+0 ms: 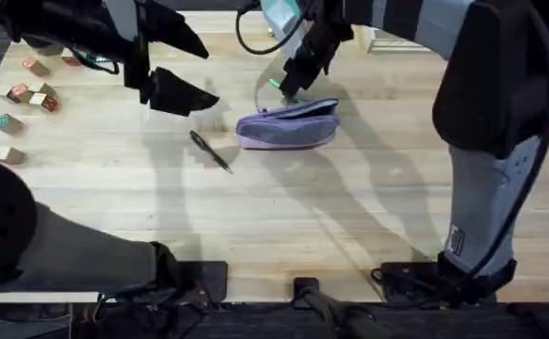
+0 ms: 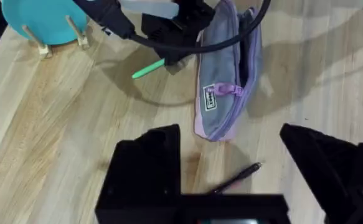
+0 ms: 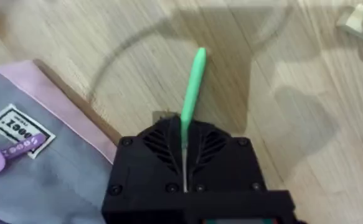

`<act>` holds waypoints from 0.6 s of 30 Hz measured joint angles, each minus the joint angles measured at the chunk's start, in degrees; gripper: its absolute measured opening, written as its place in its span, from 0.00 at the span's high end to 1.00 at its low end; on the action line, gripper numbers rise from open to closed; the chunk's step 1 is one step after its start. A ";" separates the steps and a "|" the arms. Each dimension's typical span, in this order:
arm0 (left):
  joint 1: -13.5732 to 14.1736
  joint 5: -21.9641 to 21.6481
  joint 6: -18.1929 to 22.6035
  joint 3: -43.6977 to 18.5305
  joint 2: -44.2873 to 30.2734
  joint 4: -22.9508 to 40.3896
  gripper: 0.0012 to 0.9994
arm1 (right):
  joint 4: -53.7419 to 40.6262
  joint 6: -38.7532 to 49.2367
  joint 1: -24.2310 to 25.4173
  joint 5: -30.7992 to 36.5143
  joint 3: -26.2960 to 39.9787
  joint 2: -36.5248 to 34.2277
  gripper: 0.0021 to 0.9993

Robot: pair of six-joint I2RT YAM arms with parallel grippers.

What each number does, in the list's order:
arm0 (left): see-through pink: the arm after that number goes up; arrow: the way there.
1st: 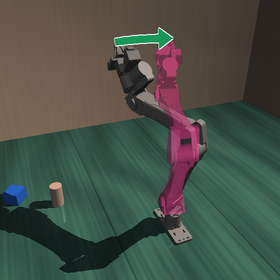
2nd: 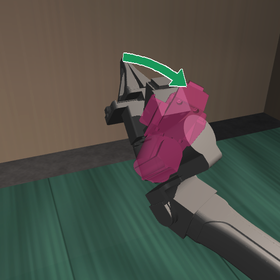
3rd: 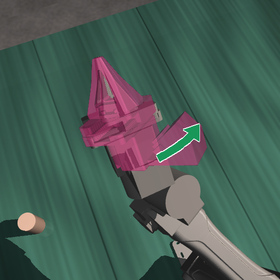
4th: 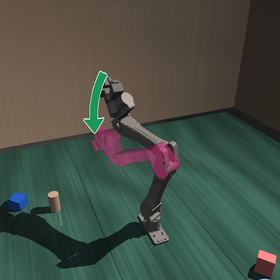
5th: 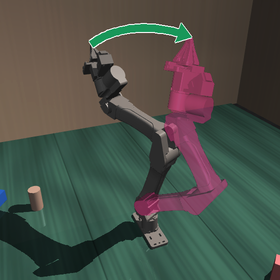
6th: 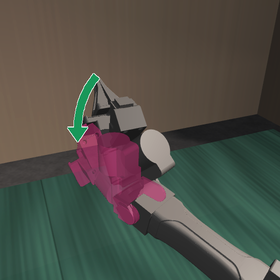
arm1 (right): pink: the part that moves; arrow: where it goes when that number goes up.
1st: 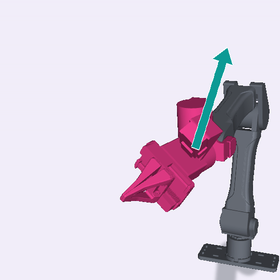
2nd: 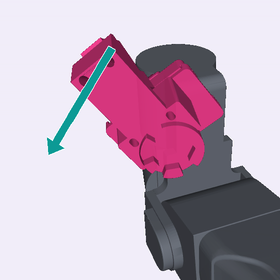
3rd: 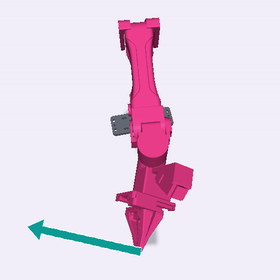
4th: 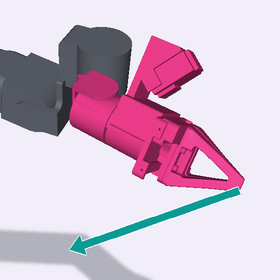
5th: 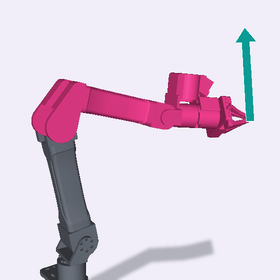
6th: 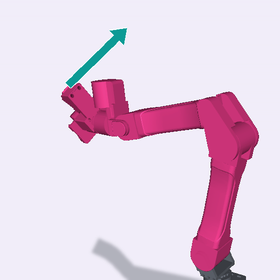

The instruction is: Unzip the bag, pick up the pens from the table one at a time and place them inside, then zip the bag closed.

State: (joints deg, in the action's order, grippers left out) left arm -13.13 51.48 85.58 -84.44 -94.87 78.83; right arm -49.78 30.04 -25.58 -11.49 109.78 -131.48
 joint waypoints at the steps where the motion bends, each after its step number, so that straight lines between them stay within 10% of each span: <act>1: 0.00 -0.02 0.00 0.00 0.00 0.00 0.01 | 0.00 0.00 0.00 0.00 0.03 -0.02 0.97; 18: 0.00 0.00 0.00 0.00 0.00 -0.01 0.01 | -12.57 4.65 2.26 -0.55 12.87 -2.38 0.97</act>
State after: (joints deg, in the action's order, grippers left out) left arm -13.13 51.48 85.58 -84.44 -94.87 78.81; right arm -62.35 34.70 -23.32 -12.03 122.64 -133.86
